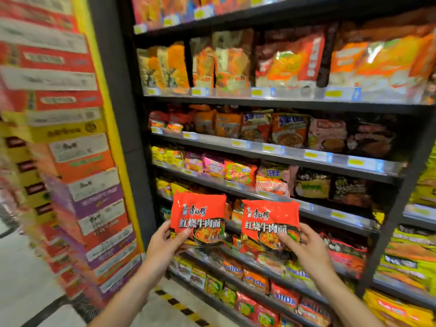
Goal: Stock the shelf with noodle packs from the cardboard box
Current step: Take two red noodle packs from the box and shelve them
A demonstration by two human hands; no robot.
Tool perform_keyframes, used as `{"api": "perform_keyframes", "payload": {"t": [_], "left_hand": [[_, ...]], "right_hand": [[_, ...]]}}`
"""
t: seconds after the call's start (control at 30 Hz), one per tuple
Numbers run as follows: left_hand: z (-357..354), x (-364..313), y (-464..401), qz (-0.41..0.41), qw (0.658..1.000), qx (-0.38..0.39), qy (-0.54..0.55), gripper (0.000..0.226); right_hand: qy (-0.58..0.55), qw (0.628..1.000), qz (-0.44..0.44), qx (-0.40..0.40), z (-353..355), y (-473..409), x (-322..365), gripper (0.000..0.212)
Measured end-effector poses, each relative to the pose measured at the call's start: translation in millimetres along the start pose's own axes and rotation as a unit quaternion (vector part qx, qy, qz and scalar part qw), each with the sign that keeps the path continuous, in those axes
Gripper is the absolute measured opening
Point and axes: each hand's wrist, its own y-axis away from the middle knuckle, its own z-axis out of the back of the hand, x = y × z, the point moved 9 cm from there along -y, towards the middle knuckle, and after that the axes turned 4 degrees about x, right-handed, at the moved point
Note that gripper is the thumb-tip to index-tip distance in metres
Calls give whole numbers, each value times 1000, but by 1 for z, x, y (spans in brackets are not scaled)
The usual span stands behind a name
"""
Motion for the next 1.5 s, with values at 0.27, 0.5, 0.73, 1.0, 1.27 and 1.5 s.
{"api": "perform_keyframes", "payload": {"t": [0.27, 0.5, 0.73, 1.0, 1.27, 1.5], "left_hand": [[146, -53, -64, -89, 994, -43, 36, 38], [231, -58, -128, -93, 993, -42, 65, 47], [254, -49, -200, -95, 992, -47, 67, 35], [257, -48, -323, -114, 991, -64, 40, 33], [256, -77, -463, -158, 985, -70, 18, 41], [263, -83, -560, -185, 979, -82, -16, 44]], "right_hand": [[-6, 998, 45, 30, -136, -58, 50, 63], [-22, 998, 52, 29, -225, -105, 64, 85], [-14, 999, 48, 12, -270, -156, 74, 67], [-40, 995, 86, -7, -301, -265, 86, 41], [-41, 995, 94, -10, -335, -394, 90, 30], [-55, 995, 88, -5, -356, -448, 90, 36]]}}
